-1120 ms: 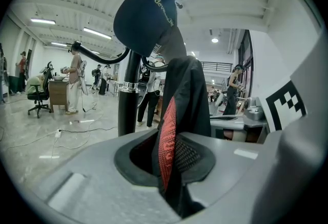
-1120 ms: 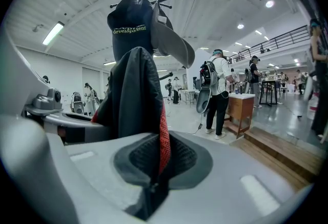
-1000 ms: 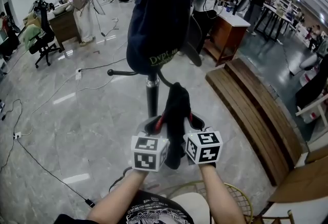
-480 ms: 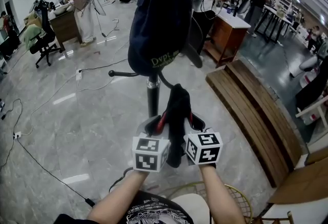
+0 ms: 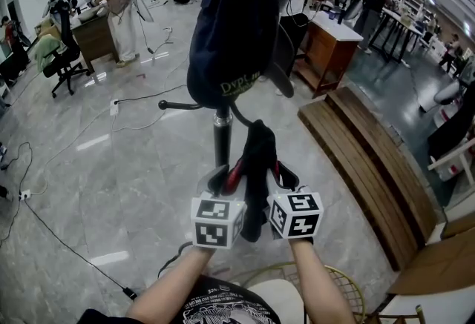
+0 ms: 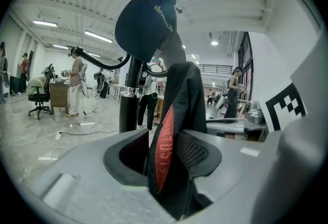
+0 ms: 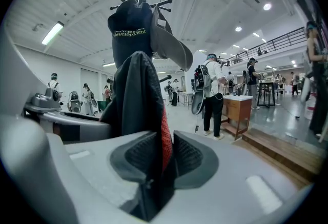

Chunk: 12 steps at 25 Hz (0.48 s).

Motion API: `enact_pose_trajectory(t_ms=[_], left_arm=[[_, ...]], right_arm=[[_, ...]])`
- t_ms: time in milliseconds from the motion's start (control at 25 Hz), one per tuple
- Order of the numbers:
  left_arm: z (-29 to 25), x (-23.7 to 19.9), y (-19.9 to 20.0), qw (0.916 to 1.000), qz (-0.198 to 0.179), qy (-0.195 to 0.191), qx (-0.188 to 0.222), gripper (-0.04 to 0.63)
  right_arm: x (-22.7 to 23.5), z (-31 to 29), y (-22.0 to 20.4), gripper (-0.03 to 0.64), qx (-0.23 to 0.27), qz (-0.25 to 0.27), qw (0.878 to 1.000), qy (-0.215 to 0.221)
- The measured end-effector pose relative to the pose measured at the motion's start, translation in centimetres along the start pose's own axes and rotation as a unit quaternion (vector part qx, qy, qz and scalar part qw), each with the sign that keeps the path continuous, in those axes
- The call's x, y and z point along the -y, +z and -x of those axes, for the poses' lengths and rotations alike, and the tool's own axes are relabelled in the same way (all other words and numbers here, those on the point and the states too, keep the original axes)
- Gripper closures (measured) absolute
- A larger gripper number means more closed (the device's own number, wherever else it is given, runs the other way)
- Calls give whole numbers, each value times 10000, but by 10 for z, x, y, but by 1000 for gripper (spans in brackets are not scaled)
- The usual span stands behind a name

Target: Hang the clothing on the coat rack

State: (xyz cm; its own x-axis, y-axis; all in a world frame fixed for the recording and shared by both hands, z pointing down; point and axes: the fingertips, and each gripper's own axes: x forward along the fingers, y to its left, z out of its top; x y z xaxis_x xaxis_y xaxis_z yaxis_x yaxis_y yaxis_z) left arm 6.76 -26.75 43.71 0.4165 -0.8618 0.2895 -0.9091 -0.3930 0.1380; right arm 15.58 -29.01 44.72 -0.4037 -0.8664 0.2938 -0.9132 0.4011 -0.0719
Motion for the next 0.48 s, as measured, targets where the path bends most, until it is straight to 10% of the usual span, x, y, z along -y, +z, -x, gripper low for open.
enact_pose_trajectory(t_ms=[480], left_arm=[[15,12,9,9998,-48,-153,140,449]], right_arm=[[-3,18,3,528,86,7,9999,-102]])
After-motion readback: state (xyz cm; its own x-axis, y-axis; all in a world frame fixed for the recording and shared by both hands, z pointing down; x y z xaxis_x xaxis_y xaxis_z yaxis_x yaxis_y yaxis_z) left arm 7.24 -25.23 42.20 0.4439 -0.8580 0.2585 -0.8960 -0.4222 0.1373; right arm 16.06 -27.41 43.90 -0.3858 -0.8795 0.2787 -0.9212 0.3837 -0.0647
